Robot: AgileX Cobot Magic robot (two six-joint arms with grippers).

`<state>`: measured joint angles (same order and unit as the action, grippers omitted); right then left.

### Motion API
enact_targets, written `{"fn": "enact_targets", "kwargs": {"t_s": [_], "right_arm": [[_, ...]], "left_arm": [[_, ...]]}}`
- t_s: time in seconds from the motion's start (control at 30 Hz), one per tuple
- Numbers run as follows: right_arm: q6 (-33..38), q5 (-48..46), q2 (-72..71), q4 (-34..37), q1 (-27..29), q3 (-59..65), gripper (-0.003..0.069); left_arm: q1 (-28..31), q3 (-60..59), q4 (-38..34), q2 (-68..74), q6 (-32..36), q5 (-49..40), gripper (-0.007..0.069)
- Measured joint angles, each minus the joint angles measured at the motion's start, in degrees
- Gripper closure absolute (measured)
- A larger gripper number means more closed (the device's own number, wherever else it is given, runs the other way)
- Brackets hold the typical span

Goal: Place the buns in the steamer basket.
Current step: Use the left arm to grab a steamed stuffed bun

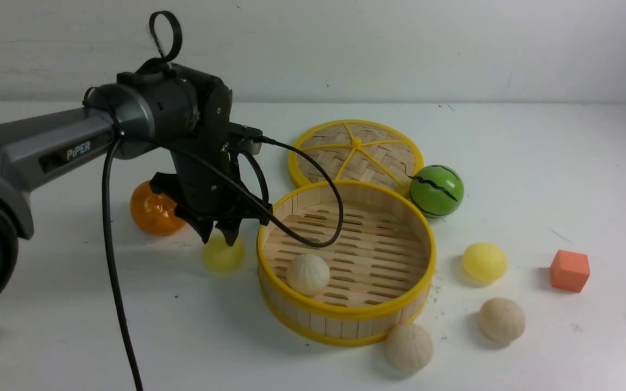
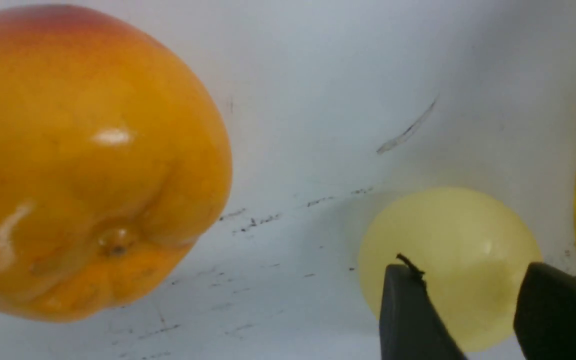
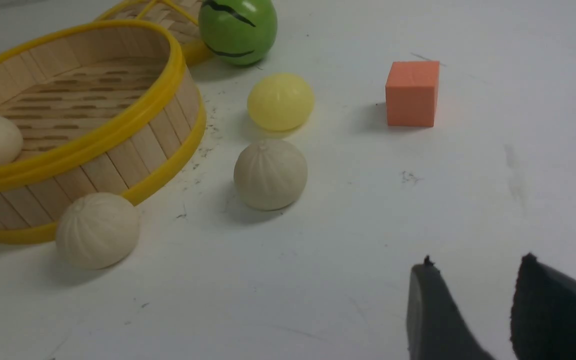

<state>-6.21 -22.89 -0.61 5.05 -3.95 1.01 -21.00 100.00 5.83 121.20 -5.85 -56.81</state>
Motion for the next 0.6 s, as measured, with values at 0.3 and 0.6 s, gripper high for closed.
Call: {"fn": "enact_targets", "kwargs": {"t_s": [0.3,0.6], "right_arm": [[0.00,0.00,0.00,0.00,0.00,0.00,0.0418],[0.00,0.00,0.00,0.00,0.00,0.00,0.0418]], "left_arm": [[0.00,0.00,-0.92,-0.60,0.00,-1.97,0.0323],[0.00,0.00,-0.88,1.26,0.00,0.09,0.0323]]}}
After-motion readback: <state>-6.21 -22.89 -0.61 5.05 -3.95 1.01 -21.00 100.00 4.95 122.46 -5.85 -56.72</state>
